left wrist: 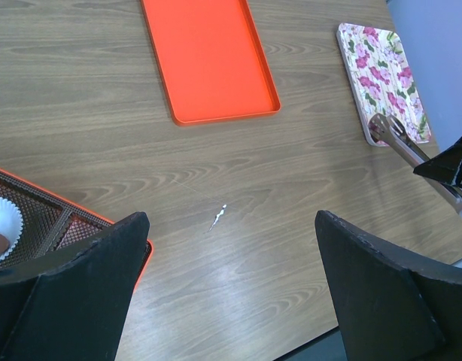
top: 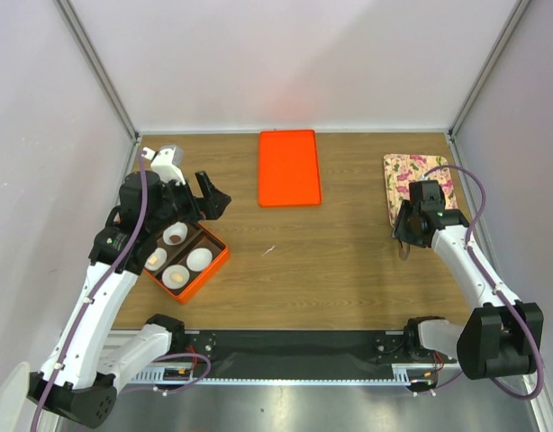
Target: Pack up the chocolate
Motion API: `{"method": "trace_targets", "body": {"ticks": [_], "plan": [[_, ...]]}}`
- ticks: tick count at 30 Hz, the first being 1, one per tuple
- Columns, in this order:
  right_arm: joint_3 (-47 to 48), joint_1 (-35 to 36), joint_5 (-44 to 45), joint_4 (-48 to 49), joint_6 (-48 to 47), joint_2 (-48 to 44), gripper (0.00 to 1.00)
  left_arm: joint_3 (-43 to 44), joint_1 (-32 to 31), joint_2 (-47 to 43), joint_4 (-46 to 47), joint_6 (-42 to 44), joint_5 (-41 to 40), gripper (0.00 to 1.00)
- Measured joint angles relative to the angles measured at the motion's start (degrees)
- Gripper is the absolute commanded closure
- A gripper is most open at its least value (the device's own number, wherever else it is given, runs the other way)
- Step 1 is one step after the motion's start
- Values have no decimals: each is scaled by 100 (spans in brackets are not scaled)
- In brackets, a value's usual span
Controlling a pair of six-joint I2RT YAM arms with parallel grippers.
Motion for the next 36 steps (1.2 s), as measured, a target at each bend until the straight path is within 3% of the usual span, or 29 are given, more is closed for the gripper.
{"method": "trace_targets", "body": {"ticks": [23, 36], "plan": [[20, -11, 2, -35, 76, 11, 65, 44, 0, 28, -39, -37, -4, 1], [651, 208, 79, 219, -74, 90, 65, 1073, 0, 772, -107, 13, -575, 1]]}}
